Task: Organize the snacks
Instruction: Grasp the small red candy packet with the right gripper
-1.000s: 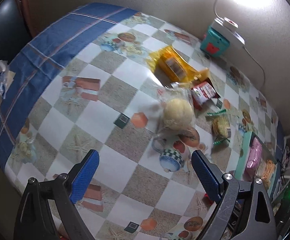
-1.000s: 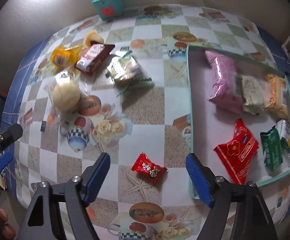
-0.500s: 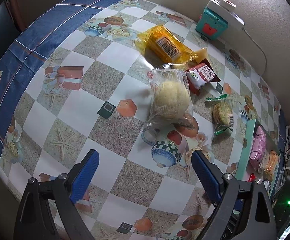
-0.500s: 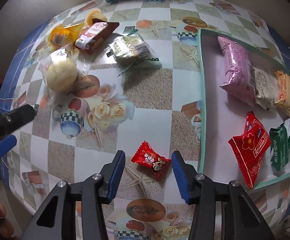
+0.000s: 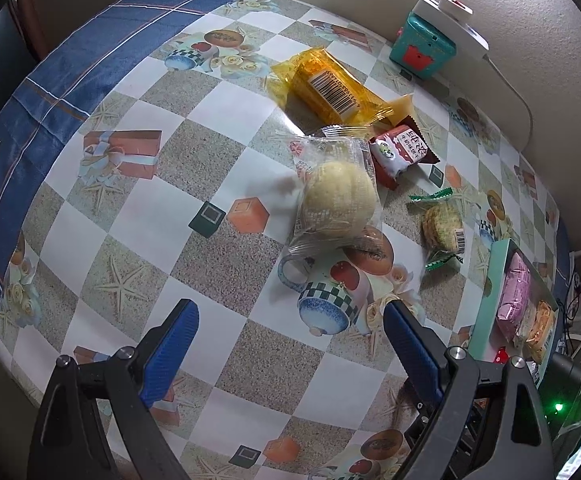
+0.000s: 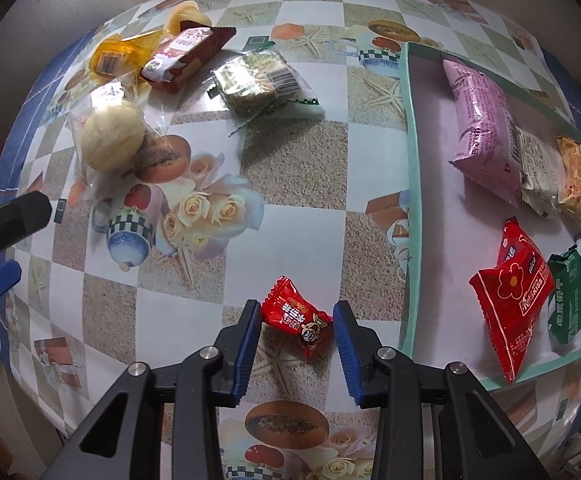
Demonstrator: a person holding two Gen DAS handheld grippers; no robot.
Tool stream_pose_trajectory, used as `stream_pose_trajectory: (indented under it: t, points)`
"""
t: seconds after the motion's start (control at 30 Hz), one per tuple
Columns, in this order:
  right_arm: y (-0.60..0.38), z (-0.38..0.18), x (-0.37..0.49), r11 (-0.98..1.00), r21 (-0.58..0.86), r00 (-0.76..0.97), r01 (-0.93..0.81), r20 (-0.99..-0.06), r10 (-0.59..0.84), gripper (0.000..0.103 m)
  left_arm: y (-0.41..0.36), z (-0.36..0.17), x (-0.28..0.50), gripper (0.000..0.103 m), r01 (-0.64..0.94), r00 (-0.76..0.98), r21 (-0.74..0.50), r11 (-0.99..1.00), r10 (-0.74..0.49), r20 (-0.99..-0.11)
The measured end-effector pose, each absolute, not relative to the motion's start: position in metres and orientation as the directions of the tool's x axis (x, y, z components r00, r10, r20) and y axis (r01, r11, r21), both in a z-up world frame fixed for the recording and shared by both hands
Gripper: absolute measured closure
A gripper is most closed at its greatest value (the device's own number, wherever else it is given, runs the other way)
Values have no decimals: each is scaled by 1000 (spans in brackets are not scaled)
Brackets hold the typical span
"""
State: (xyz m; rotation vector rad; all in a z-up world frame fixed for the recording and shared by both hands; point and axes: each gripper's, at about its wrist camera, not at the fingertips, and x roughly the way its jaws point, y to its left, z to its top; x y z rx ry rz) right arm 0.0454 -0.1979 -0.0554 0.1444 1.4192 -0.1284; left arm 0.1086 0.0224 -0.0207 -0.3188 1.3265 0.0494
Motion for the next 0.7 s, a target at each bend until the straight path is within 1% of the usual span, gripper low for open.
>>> stream_pose_trajectory:
  t: [0.17,0.33,0.47,0.6,0.7]
  points:
    - [-191,-57,46,987,18,143,161,-990,-5,63,22,-20,109,9,-214,252,-204,955,-148,-956]
    - [-189,-57,44,990,18,141,141,-990,-2,60,23,-18,109,9,-214,257,-208,954,-151,-955]
    - [-188,-54,44,992,12,128,125,-992,-4,60,25,-16,109,9,-215,264,-214,953,-154,-952]
    - [-184,-48,42,996,-23,133,83,-990,-34,52,27,-13,108,9,-219,272,-219,951,-156,-949]
    - [-179,-49,41,997,-54,119,46,-991,-59,52,28,-11,107,9,-221,277,-222,949,-157,-948]
